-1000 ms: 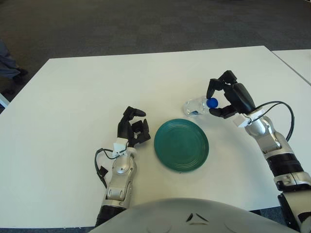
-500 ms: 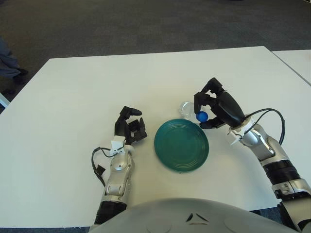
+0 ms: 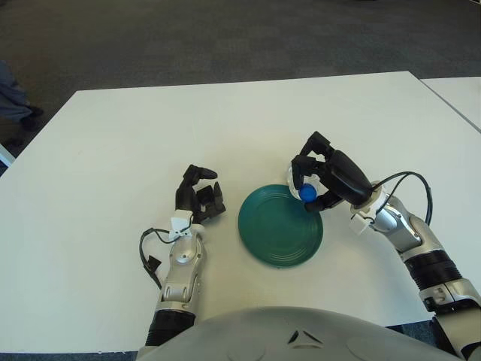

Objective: Put the bottle into the plate.

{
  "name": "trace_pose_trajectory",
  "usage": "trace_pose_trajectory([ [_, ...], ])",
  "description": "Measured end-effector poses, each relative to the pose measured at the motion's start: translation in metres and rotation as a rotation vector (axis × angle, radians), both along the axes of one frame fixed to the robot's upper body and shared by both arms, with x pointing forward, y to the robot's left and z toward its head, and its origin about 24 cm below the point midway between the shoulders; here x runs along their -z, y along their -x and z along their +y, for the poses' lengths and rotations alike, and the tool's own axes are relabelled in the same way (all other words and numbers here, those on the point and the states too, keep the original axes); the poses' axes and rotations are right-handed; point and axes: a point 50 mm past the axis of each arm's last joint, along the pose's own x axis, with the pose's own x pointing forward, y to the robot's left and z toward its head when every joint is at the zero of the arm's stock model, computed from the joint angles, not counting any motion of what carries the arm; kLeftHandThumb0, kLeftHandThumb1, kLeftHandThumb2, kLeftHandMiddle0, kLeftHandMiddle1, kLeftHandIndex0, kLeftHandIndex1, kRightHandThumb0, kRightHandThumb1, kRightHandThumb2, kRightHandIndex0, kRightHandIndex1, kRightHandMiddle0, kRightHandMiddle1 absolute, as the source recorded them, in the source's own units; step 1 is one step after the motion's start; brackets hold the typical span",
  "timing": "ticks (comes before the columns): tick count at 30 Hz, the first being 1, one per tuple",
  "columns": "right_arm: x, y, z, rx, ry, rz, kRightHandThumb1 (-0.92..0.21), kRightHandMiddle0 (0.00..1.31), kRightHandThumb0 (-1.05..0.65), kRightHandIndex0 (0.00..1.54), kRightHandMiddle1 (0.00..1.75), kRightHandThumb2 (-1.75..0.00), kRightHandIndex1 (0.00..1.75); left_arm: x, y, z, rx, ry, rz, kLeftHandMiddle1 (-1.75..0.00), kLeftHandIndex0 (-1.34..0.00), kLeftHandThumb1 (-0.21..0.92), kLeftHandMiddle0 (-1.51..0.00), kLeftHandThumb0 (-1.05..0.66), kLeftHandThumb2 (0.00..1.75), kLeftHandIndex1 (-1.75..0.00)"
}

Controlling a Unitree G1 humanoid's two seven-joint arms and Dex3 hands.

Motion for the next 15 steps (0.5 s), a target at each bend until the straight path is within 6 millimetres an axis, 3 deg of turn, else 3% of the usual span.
trace_pose_trajectory([
  [15, -0.0075, 0.0047, -0.0005, -0.027, -0.045, 0.015, -0.14, 1.11, -0.2, 1.3, 1.75, -1.57, 1.75, 0.0025, -0.0032, 0.0009, -0.004, -0.002, 0.004, -1.75, -0.59, 0.36, -1.29, -0.47, 1.27, -1.75],
])
